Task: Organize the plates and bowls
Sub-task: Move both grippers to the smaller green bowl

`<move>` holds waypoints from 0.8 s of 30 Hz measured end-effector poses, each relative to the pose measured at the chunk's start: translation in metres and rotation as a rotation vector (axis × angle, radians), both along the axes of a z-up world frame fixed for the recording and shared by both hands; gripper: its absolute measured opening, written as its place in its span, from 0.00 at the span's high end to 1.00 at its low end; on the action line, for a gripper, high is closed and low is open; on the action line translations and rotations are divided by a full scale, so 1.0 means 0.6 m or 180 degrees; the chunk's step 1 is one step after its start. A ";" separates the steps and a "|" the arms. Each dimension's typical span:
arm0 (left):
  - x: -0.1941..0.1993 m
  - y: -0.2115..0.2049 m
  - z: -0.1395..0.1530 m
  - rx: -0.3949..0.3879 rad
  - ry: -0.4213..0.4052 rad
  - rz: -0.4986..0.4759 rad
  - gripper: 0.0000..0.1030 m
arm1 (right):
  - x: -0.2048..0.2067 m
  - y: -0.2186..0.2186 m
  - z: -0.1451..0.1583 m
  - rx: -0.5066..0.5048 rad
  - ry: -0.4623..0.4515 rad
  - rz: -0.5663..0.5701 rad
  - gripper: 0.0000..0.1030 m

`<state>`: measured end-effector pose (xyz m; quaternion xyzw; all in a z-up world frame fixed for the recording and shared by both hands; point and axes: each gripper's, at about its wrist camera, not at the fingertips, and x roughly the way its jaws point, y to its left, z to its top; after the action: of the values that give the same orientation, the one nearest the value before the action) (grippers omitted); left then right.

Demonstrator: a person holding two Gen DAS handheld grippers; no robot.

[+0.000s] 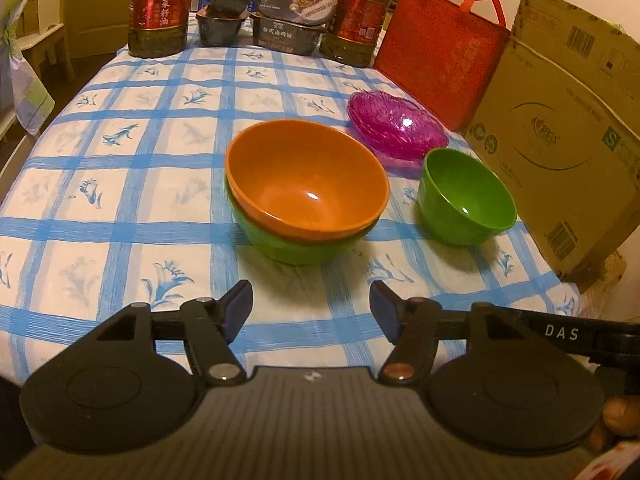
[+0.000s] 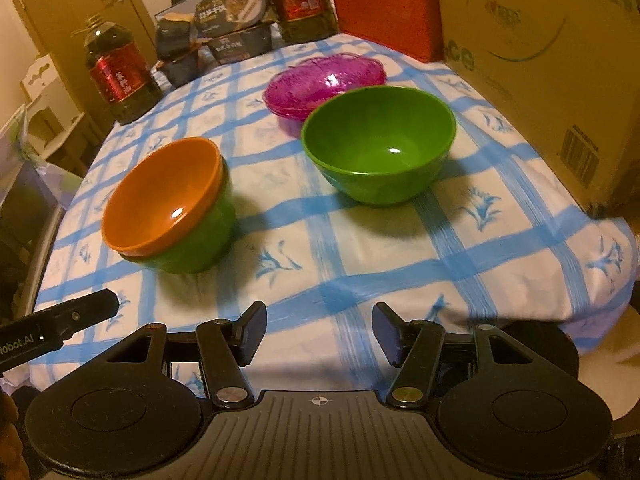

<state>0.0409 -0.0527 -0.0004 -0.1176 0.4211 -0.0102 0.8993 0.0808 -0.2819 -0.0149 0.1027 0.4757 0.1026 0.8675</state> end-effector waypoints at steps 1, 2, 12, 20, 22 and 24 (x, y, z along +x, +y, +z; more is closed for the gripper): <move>0.000 -0.002 -0.001 -0.0004 0.0002 -0.0005 0.40 | 0.000 -0.002 0.000 0.0003 0.0002 -0.0005 0.43; 0.001 -0.003 -0.001 -0.0006 0.0005 -0.0013 0.40 | 0.000 -0.003 0.000 0.0006 0.0002 -0.0011 0.43; 0.009 -0.024 -0.002 -0.0140 0.0013 -0.0137 0.37 | 0.000 -0.037 0.001 0.0039 -0.0003 -0.0184 0.43; 0.024 -0.048 -0.007 -0.0135 0.0028 -0.0243 0.37 | -0.001 -0.086 -0.003 0.0092 -0.0011 -0.0497 0.43; 0.030 -0.059 -0.005 -0.0118 0.0017 -0.0286 0.37 | 0.002 -0.102 -0.002 0.0113 -0.0031 -0.0588 0.43; 0.038 -0.070 -0.004 -0.0110 0.0003 -0.0321 0.37 | 0.006 -0.116 -0.001 0.0130 -0.0048 -0.0658 0.43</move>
<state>0.0634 -0.0946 -0.0029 -0.1117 0.4268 -0.0628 0.8952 0.0842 -0.3513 -0.0153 0.1681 0.4539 0.0230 0.8748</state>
